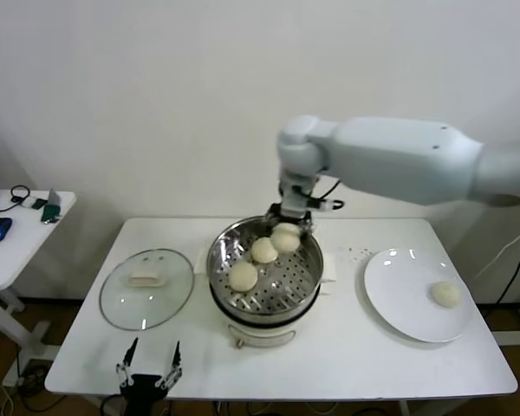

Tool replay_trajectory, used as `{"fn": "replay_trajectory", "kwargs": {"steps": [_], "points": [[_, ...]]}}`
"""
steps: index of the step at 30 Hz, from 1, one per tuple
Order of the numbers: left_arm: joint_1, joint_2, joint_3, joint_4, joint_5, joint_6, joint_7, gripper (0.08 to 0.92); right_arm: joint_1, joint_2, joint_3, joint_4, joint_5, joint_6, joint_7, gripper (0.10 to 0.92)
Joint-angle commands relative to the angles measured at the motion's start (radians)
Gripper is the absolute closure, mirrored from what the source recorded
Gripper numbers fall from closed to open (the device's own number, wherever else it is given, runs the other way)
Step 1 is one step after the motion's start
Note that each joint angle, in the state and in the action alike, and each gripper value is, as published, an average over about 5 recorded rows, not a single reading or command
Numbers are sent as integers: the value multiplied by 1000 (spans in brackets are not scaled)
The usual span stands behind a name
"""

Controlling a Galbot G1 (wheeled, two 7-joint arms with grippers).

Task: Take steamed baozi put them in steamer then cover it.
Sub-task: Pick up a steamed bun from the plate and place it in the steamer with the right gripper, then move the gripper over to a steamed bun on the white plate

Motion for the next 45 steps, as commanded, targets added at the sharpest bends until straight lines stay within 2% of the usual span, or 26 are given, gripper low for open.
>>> {"fn": "replay_trajectory", "kwargs": {"steps": [1, 23, 34, 40, 45], "points": [[3, -3, -8, -4, -6, -2, -4, 177, -69, 181, -24, -18, -33, 72, -6, 304], [11, 15, -21, 14, -32, -10, -13, 177, -122, 151, -78, 29, -29, 57, -61, 293], [14, 17, -29, 18, -39, -9, -18, 177, -105, 137, -53, 14, 4, 40, -88, 204], [15, 17, -28, 19, -43, -9, -19, 177, -37, 83, -10, -5, 57, 22, -85, 202], [16, 19, -27, 18, -43, -12, -19, 177, 27, -32, -2, -32, 99, -33, -79, 203]]}}
